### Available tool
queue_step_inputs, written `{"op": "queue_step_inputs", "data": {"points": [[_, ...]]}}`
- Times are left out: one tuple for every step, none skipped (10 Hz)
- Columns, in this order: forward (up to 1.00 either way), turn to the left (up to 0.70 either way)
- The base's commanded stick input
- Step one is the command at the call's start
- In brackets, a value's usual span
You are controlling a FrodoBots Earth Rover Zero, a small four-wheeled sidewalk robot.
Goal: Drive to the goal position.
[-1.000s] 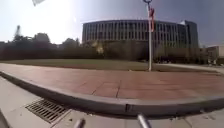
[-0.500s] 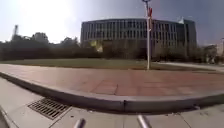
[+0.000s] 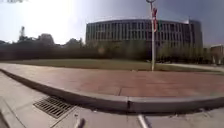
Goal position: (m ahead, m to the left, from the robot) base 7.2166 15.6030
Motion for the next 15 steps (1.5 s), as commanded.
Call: {"op": "queue_step_inputs", "data": {"points": [[0.00,0.70],[0.00,0.70],[0.00,0.70],[0.00,0.70],[0.00,0.70],[0.00,0.70],[0.00,0.70],[0.00,0.70],[0.00,0.70],[0.00,0.70],[0.00,0.70],[0.00,0.70],[0.00,0.70],[0.00,0.70],[0.00,0.70]]}}
